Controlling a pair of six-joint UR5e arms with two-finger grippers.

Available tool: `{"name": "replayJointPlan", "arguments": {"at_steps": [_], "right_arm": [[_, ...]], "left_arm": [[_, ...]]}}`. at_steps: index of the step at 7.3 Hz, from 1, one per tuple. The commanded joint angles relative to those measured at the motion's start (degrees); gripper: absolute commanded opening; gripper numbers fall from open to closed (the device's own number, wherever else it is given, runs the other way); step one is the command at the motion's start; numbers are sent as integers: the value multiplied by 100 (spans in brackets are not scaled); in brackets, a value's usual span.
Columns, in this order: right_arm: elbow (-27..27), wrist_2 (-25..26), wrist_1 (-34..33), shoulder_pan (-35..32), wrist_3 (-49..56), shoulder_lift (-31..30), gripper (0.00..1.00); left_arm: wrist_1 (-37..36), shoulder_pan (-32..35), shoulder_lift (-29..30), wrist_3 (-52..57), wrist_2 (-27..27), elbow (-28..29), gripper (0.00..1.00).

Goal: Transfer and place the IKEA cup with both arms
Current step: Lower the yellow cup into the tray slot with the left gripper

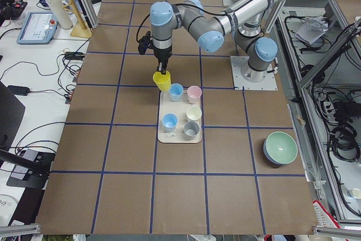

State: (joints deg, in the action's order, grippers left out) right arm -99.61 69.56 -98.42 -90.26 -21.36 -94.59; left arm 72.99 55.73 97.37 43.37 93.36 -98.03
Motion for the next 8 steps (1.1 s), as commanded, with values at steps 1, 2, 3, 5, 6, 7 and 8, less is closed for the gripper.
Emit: {"name": "replayJointPlan", "arguments": {"at_steps": [1, 2, 3, 5, 6, 7, 8], "right_arm": [[99, 1388, 42, -246, -10, -7, 100], [126, 1767, 34, -186, 52, 37, 100], [117, 1771, 42, -176, 96, 46, 100], [56, 1833, 60, -176, 1431, 46, 100], [56, 1833, 138, -141, 1702, 55, 100], [64, 1780, 217, 103, 1827, 55, 100], [64, 1710, 340, 383, 1906, 37, 100]], "left_arm": [[-720, -308, 413, -4, 121, -391, 0], [-1021, -325, 519, 5, 113, -523, 0], [-1137, -326, 607, -13, 104, -620, 0], [-1392, -334, 800, -57, 69, -918, 0], [-1393, -334, 783, -57, 104, -1076, 0], [-1393, -343, 783, -39, 104, -1095, 0], [-1393, -343, 766, -31, 104, -1078, 94]]}}
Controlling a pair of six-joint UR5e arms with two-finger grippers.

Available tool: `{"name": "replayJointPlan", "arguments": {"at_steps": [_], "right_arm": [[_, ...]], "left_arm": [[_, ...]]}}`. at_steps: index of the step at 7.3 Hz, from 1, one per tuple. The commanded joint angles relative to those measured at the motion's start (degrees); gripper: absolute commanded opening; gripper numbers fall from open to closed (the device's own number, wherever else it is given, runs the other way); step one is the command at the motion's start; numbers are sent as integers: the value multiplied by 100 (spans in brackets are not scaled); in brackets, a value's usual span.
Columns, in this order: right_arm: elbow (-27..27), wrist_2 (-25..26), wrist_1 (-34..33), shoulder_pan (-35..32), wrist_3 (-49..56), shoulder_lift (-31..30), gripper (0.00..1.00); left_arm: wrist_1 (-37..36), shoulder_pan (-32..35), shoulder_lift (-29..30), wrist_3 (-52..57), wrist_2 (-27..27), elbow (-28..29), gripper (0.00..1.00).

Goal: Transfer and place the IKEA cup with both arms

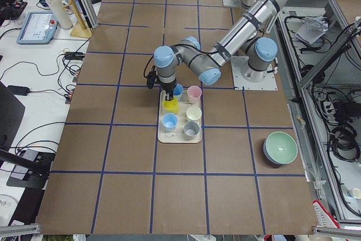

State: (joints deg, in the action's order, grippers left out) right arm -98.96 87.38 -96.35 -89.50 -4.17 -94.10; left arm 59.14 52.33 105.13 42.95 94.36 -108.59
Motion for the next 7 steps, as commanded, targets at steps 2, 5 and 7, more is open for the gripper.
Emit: {"name": "replayJointPlan", "arguments": {"at_steps": [2, 5, 7], "right_arm": [[8, -64, 170, 380, 109, -47, 100], [8, -80, 187, 171, -260, -73, 100], [52, -55, 179, 47, -260, -30, 100]], "left_arm": [[124, 22, -124, 3, 169, 136, 100], [2015, 372, -388, -40, 179, 1457, 100], [3161, 1004, -458, -1247, 118, 2234, 100]]}}
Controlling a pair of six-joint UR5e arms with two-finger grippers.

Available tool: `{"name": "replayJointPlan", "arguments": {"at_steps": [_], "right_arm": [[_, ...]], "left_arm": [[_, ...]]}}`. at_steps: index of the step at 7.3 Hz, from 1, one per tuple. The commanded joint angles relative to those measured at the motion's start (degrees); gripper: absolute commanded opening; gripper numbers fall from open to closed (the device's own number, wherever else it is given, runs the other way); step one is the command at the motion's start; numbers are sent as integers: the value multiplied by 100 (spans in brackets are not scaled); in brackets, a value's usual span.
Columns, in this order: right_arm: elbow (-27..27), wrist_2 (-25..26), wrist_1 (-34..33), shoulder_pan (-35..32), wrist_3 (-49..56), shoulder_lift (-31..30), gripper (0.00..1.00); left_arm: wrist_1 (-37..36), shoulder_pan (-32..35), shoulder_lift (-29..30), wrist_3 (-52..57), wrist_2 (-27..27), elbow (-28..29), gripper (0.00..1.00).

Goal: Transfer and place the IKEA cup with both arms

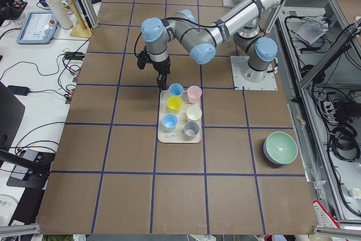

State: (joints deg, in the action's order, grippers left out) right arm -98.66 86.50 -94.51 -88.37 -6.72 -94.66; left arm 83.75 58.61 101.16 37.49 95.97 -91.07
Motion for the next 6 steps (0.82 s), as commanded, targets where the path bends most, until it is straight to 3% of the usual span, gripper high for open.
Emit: {"name": "replayJointPlan", "arguments": {"at_steps": [1, 3, 4, 6], "right_arm": [[31, 51, -6, -66, -5, 35, 100], [49, 59, 28, -57, -22, -44, 100], [49, 59, 20, -57, -22, -88, 100], [49, 59, 20, -57, -14, -106, 100]], "left_arm": [[1008, 814, -157, -1387, -60, 685, 100], [1143, 1877, -385, -2550, -174, 775, 100], [1161, 2308, -612, -2884, -505, 627, 100], [1065, 2698, -1078, -3316, -579, 206, 100]]}}
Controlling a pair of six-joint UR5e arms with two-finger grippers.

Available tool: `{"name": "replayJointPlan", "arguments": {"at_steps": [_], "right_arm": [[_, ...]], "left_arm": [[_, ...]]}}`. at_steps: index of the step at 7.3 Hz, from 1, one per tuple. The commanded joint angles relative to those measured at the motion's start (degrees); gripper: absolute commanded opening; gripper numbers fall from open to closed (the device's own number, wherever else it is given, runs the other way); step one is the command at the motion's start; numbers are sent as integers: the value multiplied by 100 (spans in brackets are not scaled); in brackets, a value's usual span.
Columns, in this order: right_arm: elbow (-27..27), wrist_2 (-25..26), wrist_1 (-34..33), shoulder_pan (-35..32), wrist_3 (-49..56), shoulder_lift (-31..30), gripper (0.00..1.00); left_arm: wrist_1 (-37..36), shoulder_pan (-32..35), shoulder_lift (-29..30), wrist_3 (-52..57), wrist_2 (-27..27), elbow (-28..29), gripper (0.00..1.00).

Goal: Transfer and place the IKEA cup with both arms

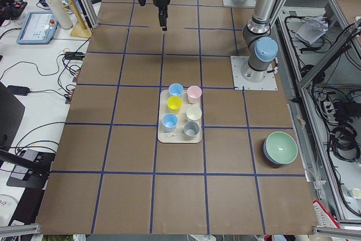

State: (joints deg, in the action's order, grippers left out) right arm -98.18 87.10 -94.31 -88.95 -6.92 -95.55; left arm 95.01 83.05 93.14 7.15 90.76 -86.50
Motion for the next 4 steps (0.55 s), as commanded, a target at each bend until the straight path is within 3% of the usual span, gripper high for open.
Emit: {"name": "replayJointPlan", "arguments": {"at_steps": [1, 2, 4], "right_arm": [[1, -17, -8, 0, 15, -34, 100], [1, -26, -8, 0, 15, -34, 100], [1, -78, -34, 0, 24, -69, 100]], "left_arm": [[-201, 291, -496, -380, -41, -523, 100], [-246, 300, -725, -468, -128, -726, 100], [-473, 404, -613, -1063, -76, -631, 100]]}}
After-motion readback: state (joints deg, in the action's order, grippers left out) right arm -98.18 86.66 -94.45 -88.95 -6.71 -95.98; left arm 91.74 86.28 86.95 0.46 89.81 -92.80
